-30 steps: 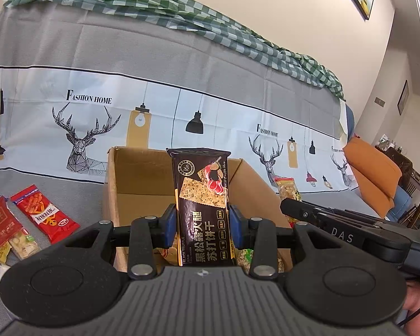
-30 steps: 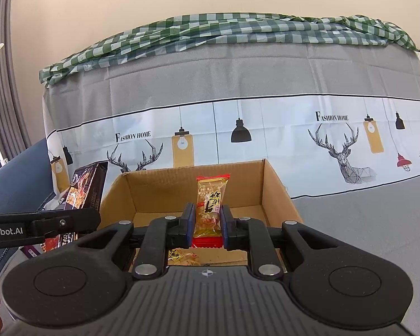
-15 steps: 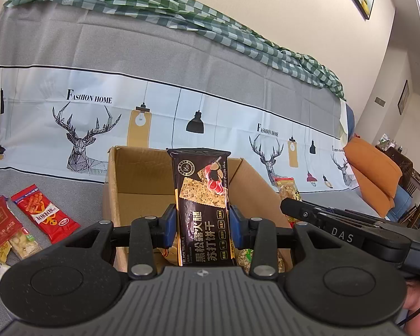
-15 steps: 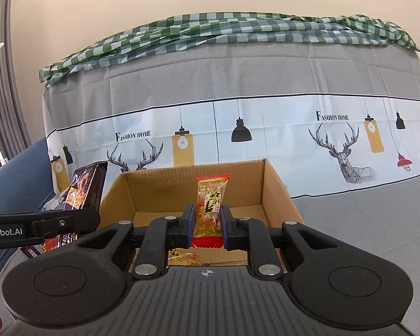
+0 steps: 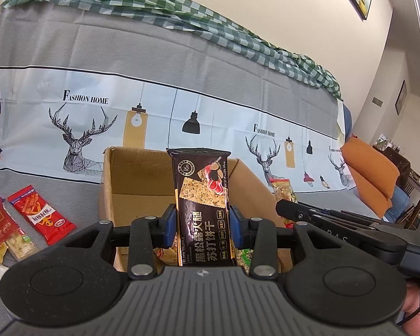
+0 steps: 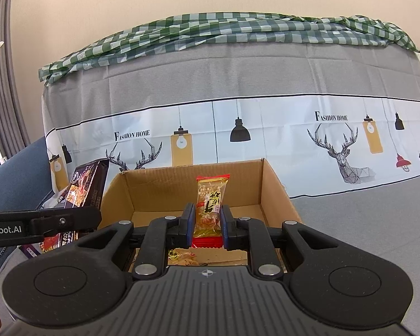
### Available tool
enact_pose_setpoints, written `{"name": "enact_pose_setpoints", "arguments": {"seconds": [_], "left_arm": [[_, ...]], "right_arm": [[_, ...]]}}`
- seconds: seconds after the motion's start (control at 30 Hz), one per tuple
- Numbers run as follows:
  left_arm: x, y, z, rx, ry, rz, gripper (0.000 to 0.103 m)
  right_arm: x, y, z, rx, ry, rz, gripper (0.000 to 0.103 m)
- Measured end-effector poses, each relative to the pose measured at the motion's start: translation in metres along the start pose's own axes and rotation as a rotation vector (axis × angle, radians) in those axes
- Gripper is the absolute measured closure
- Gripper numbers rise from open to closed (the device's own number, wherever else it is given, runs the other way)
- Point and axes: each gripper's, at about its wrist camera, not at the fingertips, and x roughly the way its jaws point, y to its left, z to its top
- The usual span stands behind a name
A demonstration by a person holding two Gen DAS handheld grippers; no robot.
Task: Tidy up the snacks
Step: 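Lower the snacks into the box and open both grippers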
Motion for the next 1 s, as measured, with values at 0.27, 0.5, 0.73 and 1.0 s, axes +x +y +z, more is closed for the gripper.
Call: {"name": "enact_pose_setpoints", "arguments": {"seconds": [0.27, 0.5, 0.73, 1.0], "left_arm": [[-0.001, -0.002, 0.0, 0.0, 0.0, -0.002, 0.061], [-0.001, -0.002, 0.0, -0.001, 0.0, -0.002, 0.061], [-0.003, -0.006, 0.001, 0.002, -0.009, -0.038, 0.061], [-0.011, -0.011, 0.004, 0.002, -0.038, -0.106, 0.032]], "right_arm": [[0.0, 0.0, 0.0, -0.003, 0.002, 0.0, 0.083], [0.0, 0.0, -0.001, -0.003, 0.002, 0.0, 0.083], [0.001, 0.0, -0.001, -0.003, 0.002, 0.0, 0.083], [0.002, -0.006, -0.002, 0.023, -0.004, -0.048, 0.041]]}}
